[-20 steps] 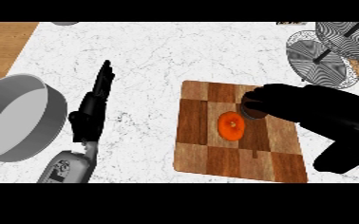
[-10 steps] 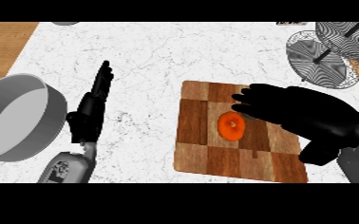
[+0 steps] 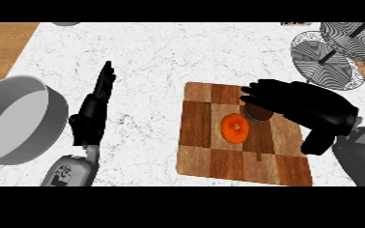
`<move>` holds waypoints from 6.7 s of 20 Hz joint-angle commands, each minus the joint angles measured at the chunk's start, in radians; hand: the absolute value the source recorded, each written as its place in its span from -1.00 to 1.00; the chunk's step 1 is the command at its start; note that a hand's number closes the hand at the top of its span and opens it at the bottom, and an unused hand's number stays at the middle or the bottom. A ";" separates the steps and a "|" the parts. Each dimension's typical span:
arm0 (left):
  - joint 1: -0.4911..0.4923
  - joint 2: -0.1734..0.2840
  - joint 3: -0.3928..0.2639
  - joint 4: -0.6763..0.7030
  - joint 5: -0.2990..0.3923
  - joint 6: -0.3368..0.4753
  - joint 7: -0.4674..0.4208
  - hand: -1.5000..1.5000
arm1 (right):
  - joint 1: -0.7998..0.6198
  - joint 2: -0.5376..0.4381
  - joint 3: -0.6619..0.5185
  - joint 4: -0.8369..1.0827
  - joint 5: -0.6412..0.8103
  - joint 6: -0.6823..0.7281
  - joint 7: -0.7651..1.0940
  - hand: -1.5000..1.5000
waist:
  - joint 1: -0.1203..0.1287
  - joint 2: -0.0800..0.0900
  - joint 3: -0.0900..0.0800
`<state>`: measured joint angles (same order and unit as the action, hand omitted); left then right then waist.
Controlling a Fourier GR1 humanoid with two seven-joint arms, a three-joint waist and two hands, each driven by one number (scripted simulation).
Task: Pick the squash from the cutting board and place it in the tiered basket
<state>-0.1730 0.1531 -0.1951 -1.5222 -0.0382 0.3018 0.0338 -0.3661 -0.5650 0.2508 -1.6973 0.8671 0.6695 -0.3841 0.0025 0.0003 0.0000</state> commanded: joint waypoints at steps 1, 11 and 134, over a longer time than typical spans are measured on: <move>-0.024 -0.048 -0.008 0.045 -0.035 0.006 -0.016 0.00 | 0.023 0.031 0.002 0.063 0.040 -0.012 -0.041 -1.00 | -0.002 0.000 0.000; 0.075 -0.042 0.013 -0.089 -0.051 -0.032 0.022 0.00 | 0.053 0.078 0.020 0.113 0.092 -0.050 -0.121 -1.00 | -0.001 -0.001 0.000; -0.019 -0.123 0.100 -0.041 -0.125 -0.147 0.045 0.00 | -0.709 -0.375 -0.429 1.442 -0.136 -0.220 -0.362 -1.00 | 0.047 0.017 0.002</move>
<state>-0.1743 0.0178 -0.1075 -1.5527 -0.1669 0.1619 0.0509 -1.0573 -0.9557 -0.1566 -0.3312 0.7508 0.3793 -0.7212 0.0539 0.0177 0.0016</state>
